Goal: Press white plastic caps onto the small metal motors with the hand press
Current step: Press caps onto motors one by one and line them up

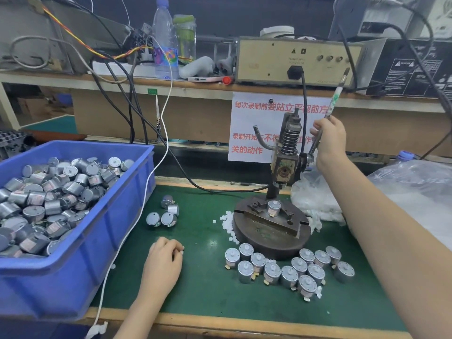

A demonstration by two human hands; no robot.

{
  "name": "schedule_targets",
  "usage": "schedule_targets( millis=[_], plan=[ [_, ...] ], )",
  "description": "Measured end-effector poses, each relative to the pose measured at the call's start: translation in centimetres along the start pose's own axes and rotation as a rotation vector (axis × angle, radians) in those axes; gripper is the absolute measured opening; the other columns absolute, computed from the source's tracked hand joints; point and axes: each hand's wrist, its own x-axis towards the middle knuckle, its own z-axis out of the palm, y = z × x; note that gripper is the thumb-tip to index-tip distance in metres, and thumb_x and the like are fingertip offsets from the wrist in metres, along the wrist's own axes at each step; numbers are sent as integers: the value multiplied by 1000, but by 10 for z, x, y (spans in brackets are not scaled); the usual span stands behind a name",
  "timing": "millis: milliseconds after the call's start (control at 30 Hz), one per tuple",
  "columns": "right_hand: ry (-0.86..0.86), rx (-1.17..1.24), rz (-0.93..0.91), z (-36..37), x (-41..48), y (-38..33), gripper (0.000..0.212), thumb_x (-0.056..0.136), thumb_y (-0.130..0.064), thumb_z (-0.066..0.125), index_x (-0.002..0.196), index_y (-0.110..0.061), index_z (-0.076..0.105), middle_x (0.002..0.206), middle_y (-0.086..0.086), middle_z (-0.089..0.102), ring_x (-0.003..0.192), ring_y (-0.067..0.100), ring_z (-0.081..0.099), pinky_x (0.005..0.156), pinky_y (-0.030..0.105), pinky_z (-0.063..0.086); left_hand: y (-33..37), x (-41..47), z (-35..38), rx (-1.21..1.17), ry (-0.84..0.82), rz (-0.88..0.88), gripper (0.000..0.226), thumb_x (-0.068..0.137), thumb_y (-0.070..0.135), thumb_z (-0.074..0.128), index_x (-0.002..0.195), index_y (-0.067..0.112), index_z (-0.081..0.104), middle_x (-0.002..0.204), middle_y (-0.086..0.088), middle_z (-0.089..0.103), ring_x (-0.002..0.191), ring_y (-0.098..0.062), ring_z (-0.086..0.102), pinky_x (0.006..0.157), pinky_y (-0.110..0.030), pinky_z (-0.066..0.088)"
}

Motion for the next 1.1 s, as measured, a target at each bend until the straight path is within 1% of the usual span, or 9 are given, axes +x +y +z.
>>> schedule_targets(
  millis=[133,300,433,600,700,800,900,1000,1100],
  plan=[
    [-17,19,-152,-7,-15,-3,27,90,-12,49,115,-22,48,86,-4,52,67,7,49,70,22,47,0,0,1,15,11,4,14,86,6,54,81,16,63,79,8,44,85,-14,41,68,-23,30],
    [-9,-74,-312,-20,-52,22,19,93,-11,44,83,-27,40,79,-8,46,74,10,48,80,28,44,0,1,2,29,15,-3,10,86,9,56,83,14,64,80,9,46,85,-14,43,68,-25,33],
    [9,-10,-313,-22,-63,32,19,93,-13,46,82,-28,43,82,-8,49,79,8,48,74,11,42,0,1,3,33,13,0,13,86,9,55,79,19,61,79,12,45,85,-13,43,68,-25,33],
    [27,34,-310,-16,-64,32,23,93,-5,46,86,-26,41,88,-7,47,78,-4,49,81,11,43,3,0,1,34,16,-7,15,86,10,56,78,22,58,78,13,44,84,-13,43,66,-24,31],
    [32,0,-327,-22,-67,40,23,92,-2,47,105,-20,43,105,-4,51,95,-4,52,90,9,42,2,0,1,41,11,13,7,86,13,59,83,18,63,81,11,46,86,-14,44,68,-24,33],
    [119,-200,-131,-32,-75,67,26,93,-12,47,120,-14,46,112,-4,50,101,8,51,77,10,42,2,0,1,48,16,42,10,85,18,63,94,13,64,82,7,47,86,-16,45,71,-25,36],
    [-31,-531,141,-38,-88,108,29,92,-17,44,120,-14,52,113,4,58,86,12,54,68,27,40,3,-1,0,93,37,76,22,82,21,70,99,9,64,81,4,47,83,-20,46,76,-31,40],
    [-137,-734,30,-33,-100,133,35,89,-16,50,123,-7,54,123,10,58,111,23,53,92,34,42,4,-1,0,147,28,102,25,80,24,71,99,8,64,82,4,45,82,-20,46,78,-32,38],
    [-193,-927,-105,-21,-100,140,40,89,-22,55,125,-5,55,125,13,56,116,29,50,97,38,39,4,-2,0,154,8,109,23,83,26,68,100,12,64,83,6,45,84,-16,44,79,-28,36]
  ],
)
